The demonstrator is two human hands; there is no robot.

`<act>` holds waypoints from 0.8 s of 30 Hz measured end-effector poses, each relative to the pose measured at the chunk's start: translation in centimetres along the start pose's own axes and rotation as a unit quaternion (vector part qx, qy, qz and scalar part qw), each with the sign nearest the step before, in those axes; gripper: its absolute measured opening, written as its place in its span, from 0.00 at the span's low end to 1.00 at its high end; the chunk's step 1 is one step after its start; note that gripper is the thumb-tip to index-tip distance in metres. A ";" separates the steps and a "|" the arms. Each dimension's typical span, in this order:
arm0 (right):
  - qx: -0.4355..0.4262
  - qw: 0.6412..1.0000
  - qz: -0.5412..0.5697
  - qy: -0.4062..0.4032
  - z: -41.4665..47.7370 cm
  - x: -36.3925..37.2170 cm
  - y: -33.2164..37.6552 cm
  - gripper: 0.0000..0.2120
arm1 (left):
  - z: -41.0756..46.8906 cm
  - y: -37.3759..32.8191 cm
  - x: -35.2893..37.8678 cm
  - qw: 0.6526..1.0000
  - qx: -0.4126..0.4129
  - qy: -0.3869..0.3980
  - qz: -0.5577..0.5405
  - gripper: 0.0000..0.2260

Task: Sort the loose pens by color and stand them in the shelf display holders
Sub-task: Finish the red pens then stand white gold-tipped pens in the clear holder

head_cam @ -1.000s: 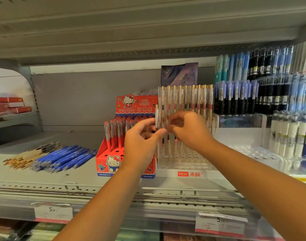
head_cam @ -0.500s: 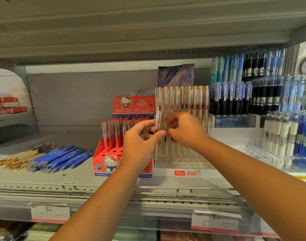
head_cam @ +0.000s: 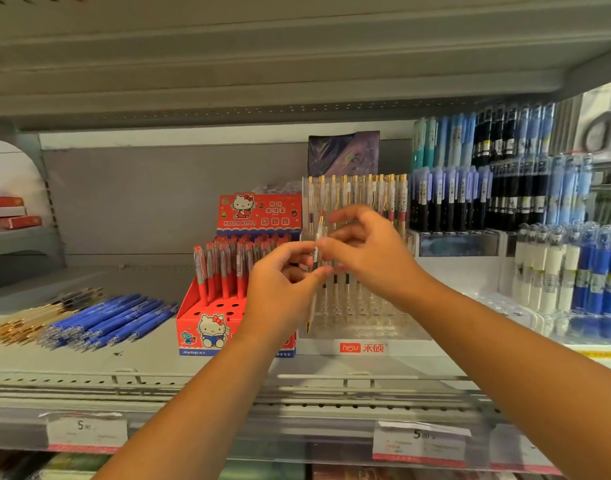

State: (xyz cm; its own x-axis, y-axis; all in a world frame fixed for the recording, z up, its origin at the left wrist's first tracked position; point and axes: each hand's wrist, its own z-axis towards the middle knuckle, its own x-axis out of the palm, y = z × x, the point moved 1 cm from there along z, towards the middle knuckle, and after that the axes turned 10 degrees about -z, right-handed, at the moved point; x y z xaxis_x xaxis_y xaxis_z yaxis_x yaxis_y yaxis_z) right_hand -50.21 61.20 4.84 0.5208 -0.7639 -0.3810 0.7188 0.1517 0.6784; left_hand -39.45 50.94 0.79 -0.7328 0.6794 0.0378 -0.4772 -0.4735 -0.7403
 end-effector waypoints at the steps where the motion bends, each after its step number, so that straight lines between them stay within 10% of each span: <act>1: -0.008 1.000 -0.008 -0.003 -0.1 -0.1 0.2 0.13 | 0.0 -0.2 0.2 1.000 0.013 0.007 0.008 0.14; 8: 0.014 0.996 -0.046 -0.078 0.0 -1.4 0.2 0.13 | 0.9 -1.0 0.9 0.980 0.112 0.088 0.139 0.15; 15: 0.038 0.986 0.030 -0.160 0.8 -2.8 -1.0 0.13 | 3.1 -1.0 0.3 0.887 0.183 0.131 0.402 0.23; 24: 0.037 0.988 -0.053 -0.142 1.4 -1.0 -3.2 0.13 | 4.4 1.0 -0.1 0.875 0.185 0.179 0.411 0.26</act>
State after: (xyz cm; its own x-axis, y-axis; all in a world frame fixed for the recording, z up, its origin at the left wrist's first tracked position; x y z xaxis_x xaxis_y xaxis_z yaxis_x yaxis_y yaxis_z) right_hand -53.72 60.57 3.92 0.2862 -0.9201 -0.2675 0.7211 0.0230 0.6925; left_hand -41.97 47.99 3.00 -0.7354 0.1251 -0.6660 -0.0337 -0.9883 -0.1484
